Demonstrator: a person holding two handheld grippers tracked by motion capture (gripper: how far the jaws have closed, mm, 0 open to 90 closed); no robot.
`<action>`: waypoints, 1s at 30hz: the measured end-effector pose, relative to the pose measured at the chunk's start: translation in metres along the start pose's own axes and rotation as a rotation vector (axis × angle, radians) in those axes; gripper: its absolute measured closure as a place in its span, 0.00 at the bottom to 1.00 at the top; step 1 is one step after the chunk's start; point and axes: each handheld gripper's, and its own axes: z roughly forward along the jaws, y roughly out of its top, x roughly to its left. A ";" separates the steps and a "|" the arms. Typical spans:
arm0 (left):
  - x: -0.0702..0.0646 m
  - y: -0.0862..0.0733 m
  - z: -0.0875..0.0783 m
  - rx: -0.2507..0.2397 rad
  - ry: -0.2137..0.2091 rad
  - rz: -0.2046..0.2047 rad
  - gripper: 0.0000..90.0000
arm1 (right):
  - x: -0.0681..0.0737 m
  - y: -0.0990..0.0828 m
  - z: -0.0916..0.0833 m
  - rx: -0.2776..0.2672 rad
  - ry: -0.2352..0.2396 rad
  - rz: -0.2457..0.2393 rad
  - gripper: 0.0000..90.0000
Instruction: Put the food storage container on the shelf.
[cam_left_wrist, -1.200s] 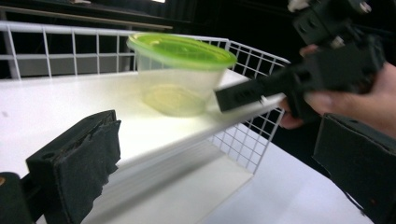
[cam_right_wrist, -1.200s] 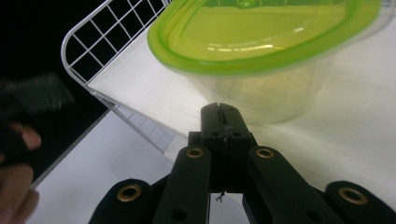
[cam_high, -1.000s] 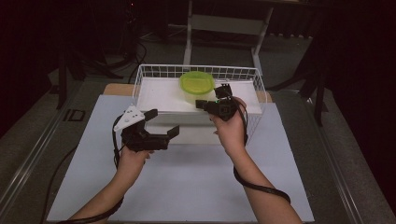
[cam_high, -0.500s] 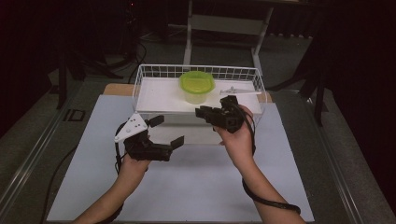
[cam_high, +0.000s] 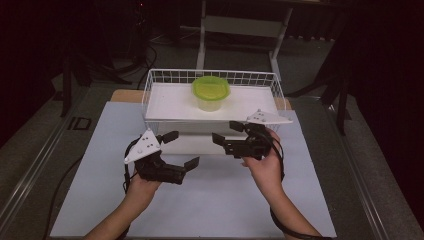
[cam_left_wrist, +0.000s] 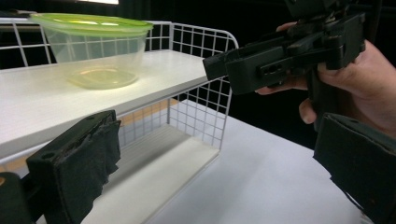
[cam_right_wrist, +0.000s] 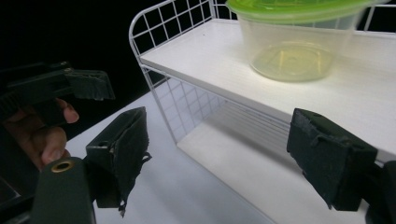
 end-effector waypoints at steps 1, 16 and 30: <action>-0.001 -0.001 0.000 0.004 -0.002 0.002 0.01 | -0.001 -0.002 -0.001 -0.001 0.000 0.001 0.22; -0.011 -0.030 -0.004 0.044 -0.049 0.011 0.01 | -0.005 -0.051 -0.021 -0.005 -0.024 -0.055 0.18; -0.013 -0.061 -0.012 0.089 -0.069 0.040 0.01 | -0.018 -0.098 -0.041 0.034 -0.020 -0.067 0.18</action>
